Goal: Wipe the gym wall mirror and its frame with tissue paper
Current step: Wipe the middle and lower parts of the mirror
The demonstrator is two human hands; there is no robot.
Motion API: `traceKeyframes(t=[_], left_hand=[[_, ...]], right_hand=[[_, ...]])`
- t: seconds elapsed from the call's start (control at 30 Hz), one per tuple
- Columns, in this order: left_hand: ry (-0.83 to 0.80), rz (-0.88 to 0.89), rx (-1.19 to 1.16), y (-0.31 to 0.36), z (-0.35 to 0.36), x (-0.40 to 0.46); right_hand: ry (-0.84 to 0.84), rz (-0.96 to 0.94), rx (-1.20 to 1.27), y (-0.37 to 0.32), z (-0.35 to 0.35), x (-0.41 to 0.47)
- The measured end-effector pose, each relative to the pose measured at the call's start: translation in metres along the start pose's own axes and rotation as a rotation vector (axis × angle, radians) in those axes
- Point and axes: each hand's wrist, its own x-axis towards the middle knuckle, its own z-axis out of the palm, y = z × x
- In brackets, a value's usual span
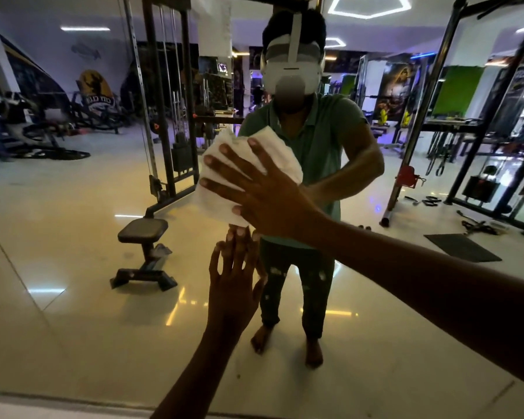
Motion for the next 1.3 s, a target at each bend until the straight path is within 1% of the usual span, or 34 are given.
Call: traceKeyframes(t=[0.07, 0.17, 0.27, 0.33, 0.4, 0.47, 0.57, 0.63, 0.7, 0.77, 0.87, 0.97, 1.0, 1.03, 1.1, 1.2, 1.27, 1.3], left_hand=[[-0.002, 0.012, -0.002, -0.005, -0.001, -0.007], [0.006, 0.057, -0.030, -0.012, -0.003, -0.011], [0.022, 0.056, -0.054, -0.012, 0.001, -0.008], [0.050, 0.026, -0.073, -0.007, 0.008, -0.008], [0.084, 0.009, -0.075, -0.004, 0.015, -0.007], [0.114, 0.027, -0.056, -0.006, 0.023, -0.008], [0.144, 0.062, -0.063, -0.013, 0.034, -0.007], [0.179, 0.067, -0.051, -0.015, 0.040, -0.007], [0.223, 0.070, -0.012, -0.015, 0.045, -0.006], [0.266, 0.095, -0.001, -0.018, 0.051, -0.005], [0.336, 0.145, -0.011, -0.023, 0.060, -0.004], [0.441, 0.165, -0.003, -0.023, 0.068, -0.003], [0.477, 0.183, -0.012, -0.022, 0.071, -0.004], [0.498, 0.199, -0.021, -0.023, 0.073, -0.003], [0.527, 0.209, -0.021, -0.026, 0.079, -0.008], [0.547, 0.227, -0.007, -0.035, 0.095, -0.027], [0.531, 0.229, -0.004, -0.041, 0.103, -0.042], [0.515, 0.226, -0.001, -0.042, 0.105, -0.048]], right_hand=[[0.015, 0.081, 0.045, 0.007, -0.002, -0.024], [0.040, 0.329, 0.061, 0.012, -0.003, -0.088], [0.019, 0.593, 0.049, 0.007, 0.004, -0.161], [0.019, 0.761, 0.055, -0.008, 0.013, -0.174], [0.071, 0.891, 0.085, -0.030, 0.021, -0.154], [0.123, 0.887, 0.112, -0.054, 0.028, -0.124], [0.130, 0.733, 0.096, -0.073, 0.037, -0.104], [0.134, 0.615, 0.063, -0.071, 0.041, -0.114], [0.128, 0.560, 0.030, -0.069, 0.047, -0.137], [0.136, 0.599, 0.014, -0.067, 0.053, -0.169], [0.225, 0.754, -0.021, -0.071, 0.066, -0.202], [0.354, 0.982, -0.022, -0.092, 0.082, -0.185], [0.397, 1.032, -0.009, -0.103, 0.087, -0.174], [0.417, 1.033, -0.003, -0.113, 0.091, -0.164], [0.404, 0.900, -0.021, -0.134, 0.101, -0.156], [0.353, 0.657, -0.075, -0.151, 0.117, -0.182], [0.350, 0.600, -0.082, -0.153, 0.123, -0.210], [0.346, 0.605, -0.093, -0.153, 0.125, -0.224]])
